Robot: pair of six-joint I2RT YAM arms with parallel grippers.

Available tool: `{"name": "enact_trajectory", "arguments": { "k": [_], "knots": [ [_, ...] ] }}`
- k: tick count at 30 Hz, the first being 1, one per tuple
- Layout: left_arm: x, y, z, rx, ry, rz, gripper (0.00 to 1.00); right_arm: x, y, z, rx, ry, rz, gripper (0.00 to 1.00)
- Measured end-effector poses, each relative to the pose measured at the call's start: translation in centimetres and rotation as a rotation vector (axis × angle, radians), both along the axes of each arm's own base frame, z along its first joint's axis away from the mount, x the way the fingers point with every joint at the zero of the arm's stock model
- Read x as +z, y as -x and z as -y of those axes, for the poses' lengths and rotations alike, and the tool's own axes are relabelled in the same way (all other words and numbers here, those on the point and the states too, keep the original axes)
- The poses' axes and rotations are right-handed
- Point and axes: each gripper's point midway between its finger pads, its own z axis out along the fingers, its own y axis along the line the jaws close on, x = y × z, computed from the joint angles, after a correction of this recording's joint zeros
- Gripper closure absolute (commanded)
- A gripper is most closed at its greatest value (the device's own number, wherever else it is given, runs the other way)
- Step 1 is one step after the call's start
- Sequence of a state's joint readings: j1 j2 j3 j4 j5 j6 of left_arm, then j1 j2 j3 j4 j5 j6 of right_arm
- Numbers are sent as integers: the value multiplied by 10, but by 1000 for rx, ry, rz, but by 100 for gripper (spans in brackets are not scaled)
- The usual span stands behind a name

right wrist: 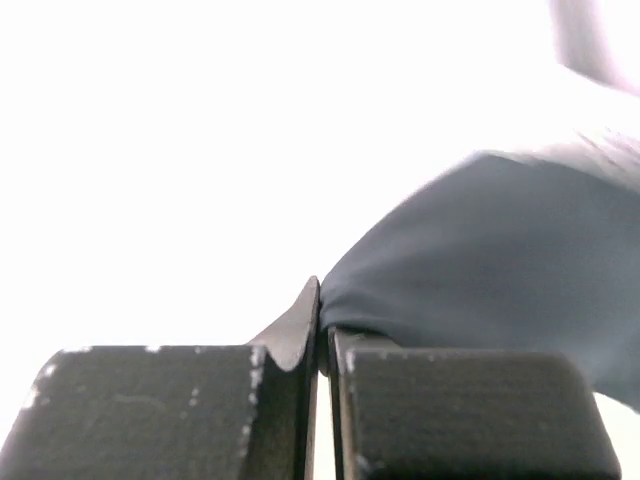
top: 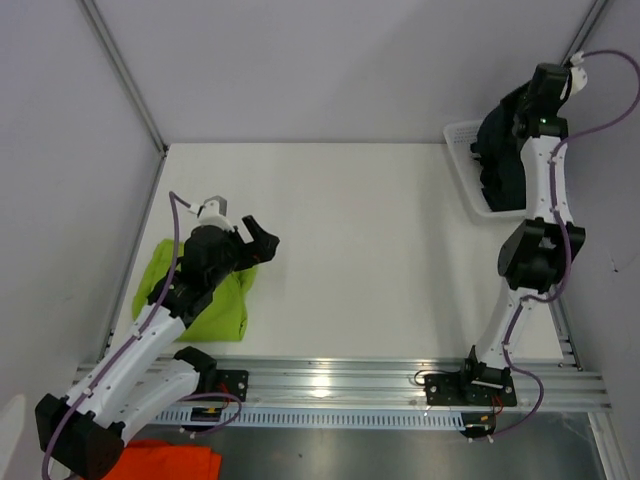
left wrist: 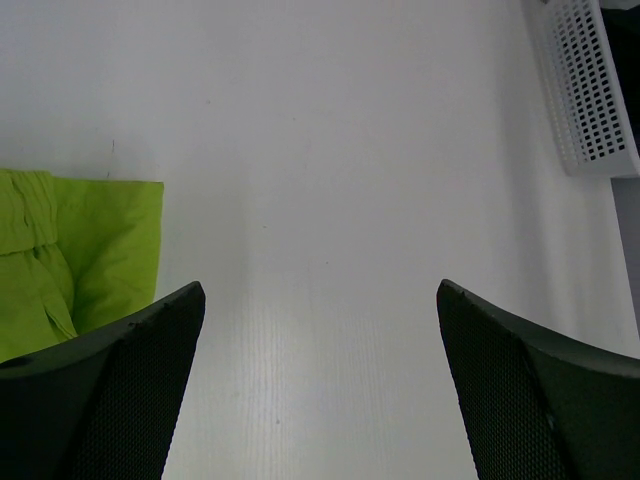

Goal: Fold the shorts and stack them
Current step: Grab the shorts from the pile, then move the shorts to the center of the board

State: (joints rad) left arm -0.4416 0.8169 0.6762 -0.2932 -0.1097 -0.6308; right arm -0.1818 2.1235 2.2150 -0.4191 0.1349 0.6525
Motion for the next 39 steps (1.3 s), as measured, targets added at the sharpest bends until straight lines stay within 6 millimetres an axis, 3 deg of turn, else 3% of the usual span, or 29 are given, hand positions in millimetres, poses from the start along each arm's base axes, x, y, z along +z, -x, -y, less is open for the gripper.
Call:
{"name": "enact_trajectory", "arguments": {
  "k": [2, 4, 8, 11, 15, 17, 19, 22, 25, 28, 30, 32, 34, 36, 38, 39],
  "knots": [
    [5, 3, -1, 0, 4, 10, 1, 84, 23, -37, 120, 31, 168, 100],
    [8, 6, -3, 1, 7, 17, 1, 164, 58, -77, 235, 81, 330, 100],
    [12, 13, -8, 9, 5, 24, 1, 276, 148, -152, 452, 159, 581, 100],
    [16, 15, -11, 19, 2, 29, 1, 324, 215, -185, 577, 169, 708, 100],
    [27, 16, -18, 47, -9, 38, 1, 336, 275, -220, 742, 120, 764, 100],
    [37, 18, -22, 65, -10, 56, 1, 327, 292, -243, 837, 74, 749, 100],
    [47, 20, -26, 79, -6, 77, 1, 312, 293, -257, 894, 38, 706, 100],
    [61, 23, -32, 98, 5, 114, 1, 281, 273, -264, 909, -15, 603, 100],
    [66, 25, -35, 111, 8, 129, 1, 238, 244, -273, 929, -84, 483, 100],
    [64, 25, -36, 112, 5, 124, 1, 162, 209, -293, 974, -188, 297, 99],
    [62, 25, -35, 111, -1, 114, 1, 99, 183, -317, 1012, -250, 135, 90],
    [59, 23, -34, 110, -5, 104, 1, 36, 162, -345, 1059, -287, -30, 98],
    [56, 22, -34, 109, -10, 95, 1, -15, 151, -377, 1128, -309, -160, 100],
    [55, 21, -33, 109, -13, 89, 1, -53, 152, -400, 1177, -326, -248, 100],
    [53, 20, -33, 108, -17, 81, 1, -67, 161, -413, 1207, -340, -283, 100],
    [52, 20, -33, 108, -18, 79, 1, -64, 167, -419, 1226, -343, -274, 100]
  ]
}}
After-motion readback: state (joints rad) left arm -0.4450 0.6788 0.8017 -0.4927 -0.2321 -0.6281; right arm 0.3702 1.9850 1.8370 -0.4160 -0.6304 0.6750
